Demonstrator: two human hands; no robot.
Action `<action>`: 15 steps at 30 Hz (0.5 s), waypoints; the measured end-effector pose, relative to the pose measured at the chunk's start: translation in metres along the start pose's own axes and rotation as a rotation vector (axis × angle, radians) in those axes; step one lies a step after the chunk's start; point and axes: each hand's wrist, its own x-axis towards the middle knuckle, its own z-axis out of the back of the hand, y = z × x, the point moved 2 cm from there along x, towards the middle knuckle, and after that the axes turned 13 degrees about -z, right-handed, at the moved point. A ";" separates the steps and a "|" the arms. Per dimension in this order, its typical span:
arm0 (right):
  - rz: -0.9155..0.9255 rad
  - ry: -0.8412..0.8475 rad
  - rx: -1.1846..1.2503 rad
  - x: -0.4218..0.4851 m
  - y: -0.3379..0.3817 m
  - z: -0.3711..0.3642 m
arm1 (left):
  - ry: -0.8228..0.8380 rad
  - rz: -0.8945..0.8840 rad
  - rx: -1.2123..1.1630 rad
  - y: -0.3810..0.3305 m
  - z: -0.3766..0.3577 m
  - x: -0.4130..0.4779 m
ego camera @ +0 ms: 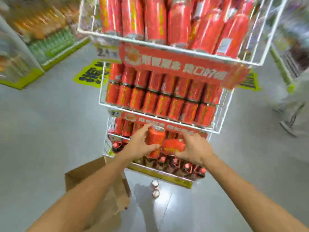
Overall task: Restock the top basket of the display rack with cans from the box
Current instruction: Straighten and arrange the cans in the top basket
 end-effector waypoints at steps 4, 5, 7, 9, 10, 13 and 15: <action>-0.020 -0.083 0.187 -0.009 0.034 0.108 | -0.026 -0.157 0.030 -0.106 0.053 0.027; -0.031 -0.102 0.265 -0.010 0.041 0.129 | -0.047 -0.192 0.034 -0.126 0.063 0.033; -0.026 -0.172 0.407 -0.012 0.053 0.164 | -0.087 -0.227 0.038 -0.158 0.079 0.045; -0.011 -0.248 0.513 -0.010 0.059 0.192 | -0.123 -0.274 0.063 -0.183 0.090 0.058; -0.009 -0.276 0.555 -0.008 0.060 0.204 | -0.136 -0.289 0.047 -0.193 0.094 0.065; -0.012 -0.325 0.687 0.000 0.059 0.242 | -0.175 -0.310 0.025 -0.224 0.109 0.086; -0.008 -0.340 0.758 0.011 0.056 0.268 | -0.177 -0.352 0.038 -0.247 0.118 0.105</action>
